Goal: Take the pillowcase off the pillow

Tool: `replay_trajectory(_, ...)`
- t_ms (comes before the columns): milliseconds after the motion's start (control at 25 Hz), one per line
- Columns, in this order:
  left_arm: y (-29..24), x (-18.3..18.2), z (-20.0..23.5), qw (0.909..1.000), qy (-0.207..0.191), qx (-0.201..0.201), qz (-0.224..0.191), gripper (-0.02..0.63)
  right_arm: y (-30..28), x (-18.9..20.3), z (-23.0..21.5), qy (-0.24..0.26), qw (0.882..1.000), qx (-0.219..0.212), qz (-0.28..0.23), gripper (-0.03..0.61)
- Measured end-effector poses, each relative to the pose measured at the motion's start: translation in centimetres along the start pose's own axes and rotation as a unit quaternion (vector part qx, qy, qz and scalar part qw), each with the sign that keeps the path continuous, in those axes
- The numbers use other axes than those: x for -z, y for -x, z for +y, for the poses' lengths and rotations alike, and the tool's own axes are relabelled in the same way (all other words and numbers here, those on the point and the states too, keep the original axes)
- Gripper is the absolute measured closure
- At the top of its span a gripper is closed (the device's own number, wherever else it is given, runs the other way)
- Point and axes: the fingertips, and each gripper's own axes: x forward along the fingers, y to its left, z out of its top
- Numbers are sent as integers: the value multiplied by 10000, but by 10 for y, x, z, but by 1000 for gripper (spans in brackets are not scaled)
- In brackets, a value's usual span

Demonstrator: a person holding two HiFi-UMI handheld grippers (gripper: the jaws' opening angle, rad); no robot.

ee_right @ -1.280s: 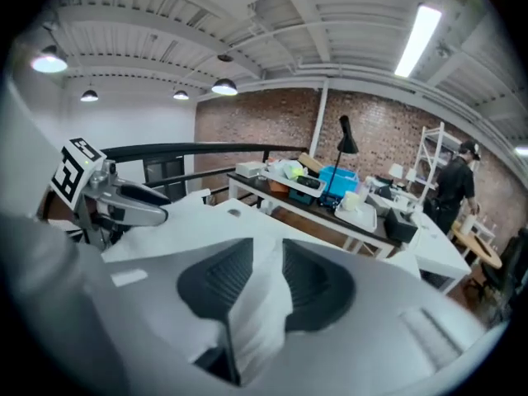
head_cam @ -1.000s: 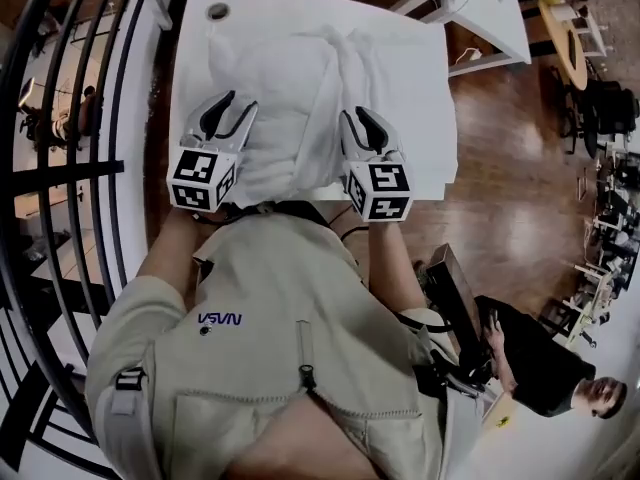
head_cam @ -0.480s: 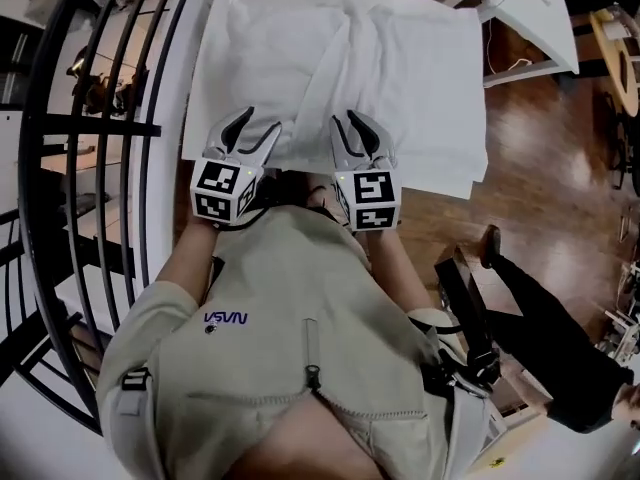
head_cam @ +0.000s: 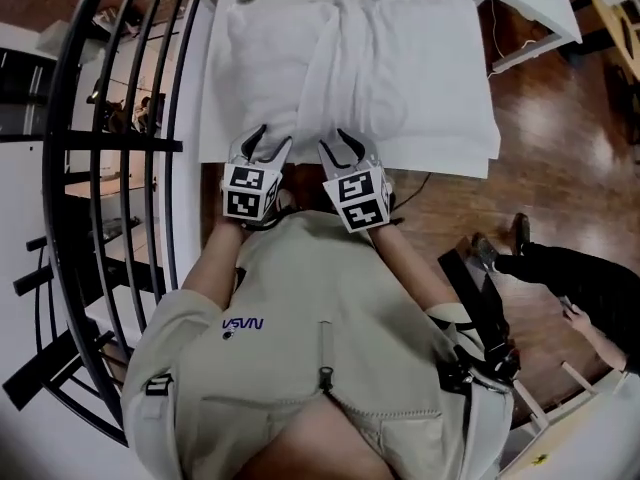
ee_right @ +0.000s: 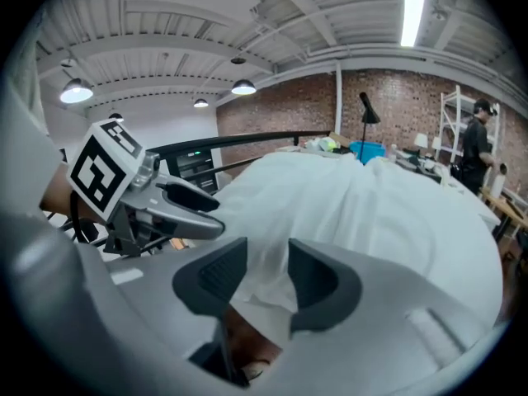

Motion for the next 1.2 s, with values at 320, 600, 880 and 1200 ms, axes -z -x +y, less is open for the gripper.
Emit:
replay_trajectory(320, 6, -24, 2, 9986, -231, 385, -265, 589, -39, 9, -7, 383, 9947, 921, 241, 505)
replay_trajectory(600, 34, -87, 46, 9929, -91, 99, -1178, 594, 23, -8, -63, 247, 9744, 2231, -128, 572)
replay_trajectory(880, 36, -48, 73, 9959, 370, 59, -825, 595, 44, 54, -117, -465, 9607, 2708, 405, 572)
replay_trajectory(1200, 34, 7, 51, 9974, 625, 170, -322, 544, 42, 72, -86, -858, 9762, 1935, 465, 530)
